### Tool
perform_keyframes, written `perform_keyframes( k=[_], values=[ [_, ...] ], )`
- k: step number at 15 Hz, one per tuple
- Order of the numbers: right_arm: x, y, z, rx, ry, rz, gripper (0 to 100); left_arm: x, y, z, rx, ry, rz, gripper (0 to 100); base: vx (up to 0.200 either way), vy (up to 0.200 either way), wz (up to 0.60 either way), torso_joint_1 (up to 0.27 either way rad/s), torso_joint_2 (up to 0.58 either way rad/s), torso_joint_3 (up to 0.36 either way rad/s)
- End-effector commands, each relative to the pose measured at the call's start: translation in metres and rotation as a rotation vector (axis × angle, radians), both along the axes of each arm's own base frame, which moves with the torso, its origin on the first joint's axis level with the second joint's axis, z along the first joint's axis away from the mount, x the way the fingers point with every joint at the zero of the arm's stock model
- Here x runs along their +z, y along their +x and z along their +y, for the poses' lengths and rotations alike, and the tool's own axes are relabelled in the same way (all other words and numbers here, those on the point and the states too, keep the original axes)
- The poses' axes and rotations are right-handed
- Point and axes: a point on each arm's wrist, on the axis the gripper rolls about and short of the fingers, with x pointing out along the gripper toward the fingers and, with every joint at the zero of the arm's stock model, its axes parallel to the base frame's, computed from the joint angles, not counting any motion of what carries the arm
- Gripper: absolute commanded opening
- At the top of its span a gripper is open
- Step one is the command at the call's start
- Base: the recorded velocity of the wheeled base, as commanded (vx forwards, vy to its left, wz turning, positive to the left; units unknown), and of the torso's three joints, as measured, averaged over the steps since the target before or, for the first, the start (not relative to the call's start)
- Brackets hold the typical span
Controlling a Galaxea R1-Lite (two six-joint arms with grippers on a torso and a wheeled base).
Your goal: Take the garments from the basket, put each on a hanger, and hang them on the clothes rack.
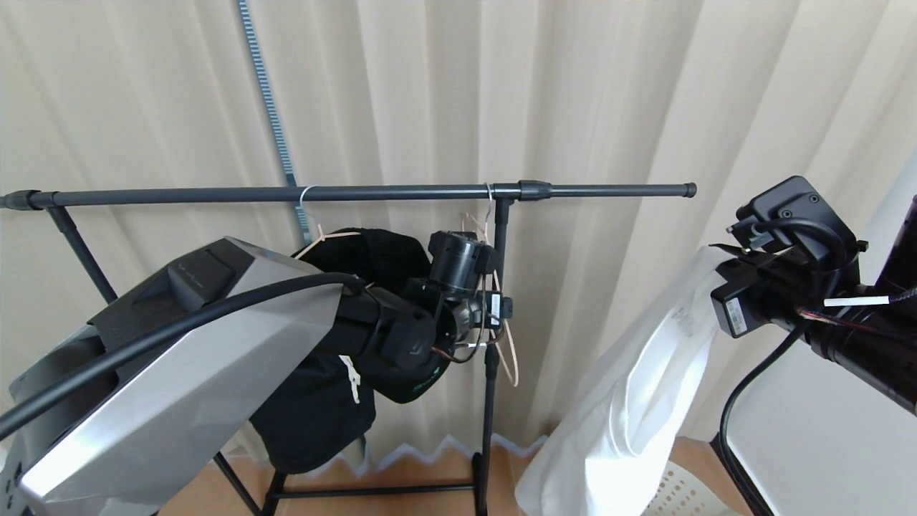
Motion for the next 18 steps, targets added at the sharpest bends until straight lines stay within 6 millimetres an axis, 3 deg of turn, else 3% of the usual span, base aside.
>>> perform_keyframes(
  k=[1, 16, 17, 18],
  values=[
    [0.000, -0.001, 0.000, 0.000, 0.000, -0.001, 0, 0.005, 0.000, 0.004, 0.018, 0.018, -0.016, 100, 0.000, 0.000, 0.00, 0.000, 0.00, 0.000],
    [0.001, -0.002, -0.001, 0.000, 0.002, -0.006, 0, 0.004, 0.007, 0.025, 0.104, 0.129, -0.010, 100, 0.000, 0.000, 0.00, 0.000, 0.00, 0.000],
    [0.001, -0.001, 0.000, 0.000, 0.001, -0.004, 0, 0.005, 0.008, 0.027, 0.109, 0.129, -0.010, 0, 0.000, 0.000, 0.00, 0.000, 0.00, 0.000],
    [0.001, -0.001, 0.000, 0.000, 0.001, -0.004, 0, 0.004, 0.008, 0.027, 0.109, 0.130, -0.009, 0, 0.000, 0.000, 0.00, 0.000, 0.00, 0.000]
  ],
)
